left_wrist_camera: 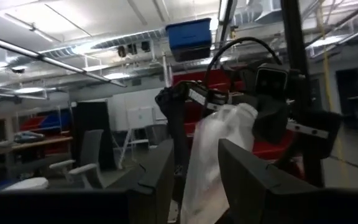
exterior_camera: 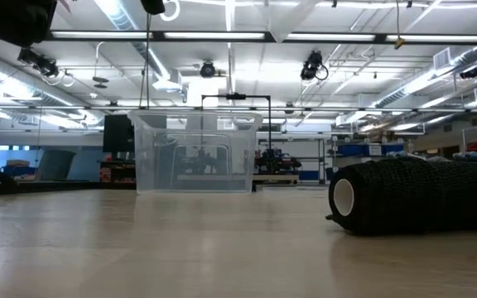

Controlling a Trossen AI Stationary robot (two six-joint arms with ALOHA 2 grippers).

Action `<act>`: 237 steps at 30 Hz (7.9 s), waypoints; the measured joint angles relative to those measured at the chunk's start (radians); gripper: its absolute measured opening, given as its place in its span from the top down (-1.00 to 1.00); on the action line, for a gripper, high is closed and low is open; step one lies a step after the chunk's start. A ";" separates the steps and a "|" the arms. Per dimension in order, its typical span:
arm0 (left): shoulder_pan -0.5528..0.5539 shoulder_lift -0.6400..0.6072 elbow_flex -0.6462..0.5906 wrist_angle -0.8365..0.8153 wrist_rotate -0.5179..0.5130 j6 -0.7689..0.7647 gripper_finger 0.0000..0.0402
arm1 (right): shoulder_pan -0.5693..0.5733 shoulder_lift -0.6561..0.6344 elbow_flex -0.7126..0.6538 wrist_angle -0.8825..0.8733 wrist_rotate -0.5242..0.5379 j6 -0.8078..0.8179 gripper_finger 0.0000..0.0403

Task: Roll bandage
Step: Open the transparent zip bag

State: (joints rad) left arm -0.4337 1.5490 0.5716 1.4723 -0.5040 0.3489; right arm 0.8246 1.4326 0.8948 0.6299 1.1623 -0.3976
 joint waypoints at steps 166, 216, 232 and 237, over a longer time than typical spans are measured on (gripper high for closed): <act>-0.012 0.002 0.001 -0.626 0.035 -0.312 1.00 | -0.333 0.020 -0.001 -0.825 -0.513 0.794 0.99; 0.074 0.001 0.237 -0.902 -0.018 -0.339 0.98 | -0.296 -0.044 0.000 -0.909 -0.474 0.822 1.00; 0.058 0.001 0.237 -0.978 -0.016 -0.331 1.00 | -0.286 -0.072 0.001 -0.778 -0.512 0.666 0.78; 0.058 0.001 0.237 -0.978 0.004 -0.331 1.00 | -0.312 -0.033 0.000 -0.750 -0.507 0.625 0.96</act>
State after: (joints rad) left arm -0.3752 1.5501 0.8082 0.4943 -0.4999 0.0181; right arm 0.5128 1.3992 0.8951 -0.1200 0.6552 0.2276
